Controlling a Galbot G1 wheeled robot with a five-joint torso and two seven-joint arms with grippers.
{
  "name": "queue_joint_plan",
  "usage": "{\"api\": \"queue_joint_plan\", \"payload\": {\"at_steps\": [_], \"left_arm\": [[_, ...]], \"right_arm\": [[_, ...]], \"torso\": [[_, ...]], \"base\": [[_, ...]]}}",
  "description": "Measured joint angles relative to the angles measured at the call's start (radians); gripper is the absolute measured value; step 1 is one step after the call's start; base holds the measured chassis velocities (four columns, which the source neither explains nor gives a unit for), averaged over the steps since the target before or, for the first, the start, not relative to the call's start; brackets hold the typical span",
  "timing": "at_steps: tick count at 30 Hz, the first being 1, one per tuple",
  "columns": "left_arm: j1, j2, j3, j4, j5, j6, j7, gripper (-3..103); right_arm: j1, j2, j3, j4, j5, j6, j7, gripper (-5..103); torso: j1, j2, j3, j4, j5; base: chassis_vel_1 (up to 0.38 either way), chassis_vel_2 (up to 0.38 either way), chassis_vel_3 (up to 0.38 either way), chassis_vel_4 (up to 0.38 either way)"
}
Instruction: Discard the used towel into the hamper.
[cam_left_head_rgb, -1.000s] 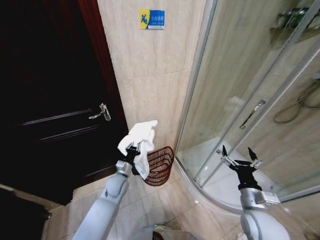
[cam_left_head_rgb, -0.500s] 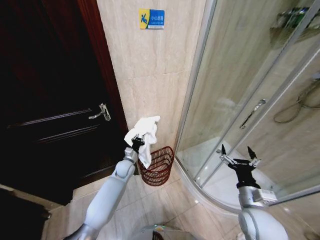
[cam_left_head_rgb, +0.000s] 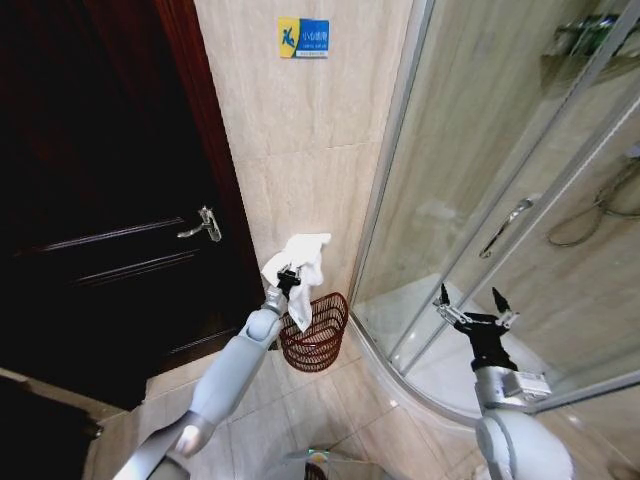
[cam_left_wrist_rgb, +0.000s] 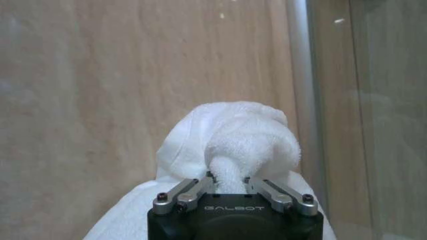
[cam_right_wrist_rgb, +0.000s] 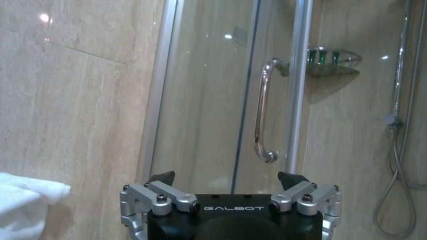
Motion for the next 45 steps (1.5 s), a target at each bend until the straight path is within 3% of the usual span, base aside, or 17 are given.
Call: {"api": "queue_joint_plan", "payload": {"at_steps": [9,18,21,22,24,25,27,30,37,39,42,45], "left_arm": [[-0.037,-0.048,0.015,0.072,0.029,0.0,-0.01,12],[-0.037,-0.047,0.019,0.074,0.031,0.017,-0.02,9],[-0.03,-0.041,0.017,0.068,0.031,0.033,-0.028,18],[-0.028,-0.039,0.016,0.066,0.031,0.035,-0.028,28],[-0.025,-0.037,0.016,0.064,0.032,0.039,-0.029,28],[-0.023,-0.035,0.015,0.061,0.032,0.043,-0.03,39],[-0.022,-0.034,0.015,0.058,0.032,0.045,-0.03,39],[-0.017,-0.028,0.015,0.044,0.031,0.056,-0.031,56],[-0.008,-0.017,0.015,0.026,0.029,0.072,-0.031,77],[0.003,-0.01,0.015,0.009,0.028,0.09,-0.031,89],[0.012,-0.006,0.015,0.0,0.027,0.095,-0.033,97],[0.016,-0.003,0.013,-0.003,0.027,0.095,-0.035,99]], "right_arm": [[-0.007,-0.017,0.021,0.004,0.036,0.003,0.001,100],[0.001,-0.022,0.033,0.009,0.052,-0.002,0.002,100],[0.001,-0.024,0.036,0.012,0.054,-0.003,0.003,100],[0.001,-0.024,0.037,0.015,0.055,-0.004,0.003,100],[0.001,-0.024,0.037,0.018,0.057,-0.005,0.003,100],[0.001,-0.024,0.038,0.02,0.06,-0.006,0.004,100],[0.001,-0.024,0.039,0.02,0.061,-0.006,0.005,100],[0.0,-0.025,0.042,0.02,0.062,-0.004,0.006,100],[-0.003,-0.025,0.043,0.02,0.067,0.0,0.007,100],[-0.004,-0.025,0.043,0.02,0.067,0.001,0.007,100],[-0.006,-0.025,0.041,0.02,0.067,0.002,0.007,100],[-0.007,-0.025,0.04,0.021,0.067,0.003,0.007,100]], "torso": [[0.0,0.0,0.0,0.0,0.0],[0.0,0.0,0.0,0.0,0.0],[0.0,0.0,0.0,0.0,-0.0001],[0.0,0.0,0.0,0.0,0.0],[0.0,0.0,0.0,0.0,-0.0001],[0.0,0.0,0.0,0.0001,-0.0002],[0.0,0.0,0.0,0.0,-0.0001],[0.0,0.0,0.0,0.0,-0.0001],[0.0,0.0,0.0,0.0,-0.0001],[0.0,0.0,0.0,0.0001,0.0],[0.0,0.0,0.0,0.0001,-0.0002],[0.0,0.0,0.0,0.0,-0.0001]], "base": [[0.0,0.0,0.0,0.0],[0.0,0.0,0.0,0.0],[0.0,0.0,0.0,0.0],[0.0,0.0,0.0,0.0],[0.0,0.0,0.0,0.0],[0.0,0.0,0.0,0.0],[0.0,0.0,0.0,0.0],[0.0,0.0,0.0,0.0],[0.0,0.0,0.0,0.0],[0.0,0.0,0.0,0.0],[0.0,0.0,0.0,0.0],[0.0,0.0,0.0,0.0]]}}
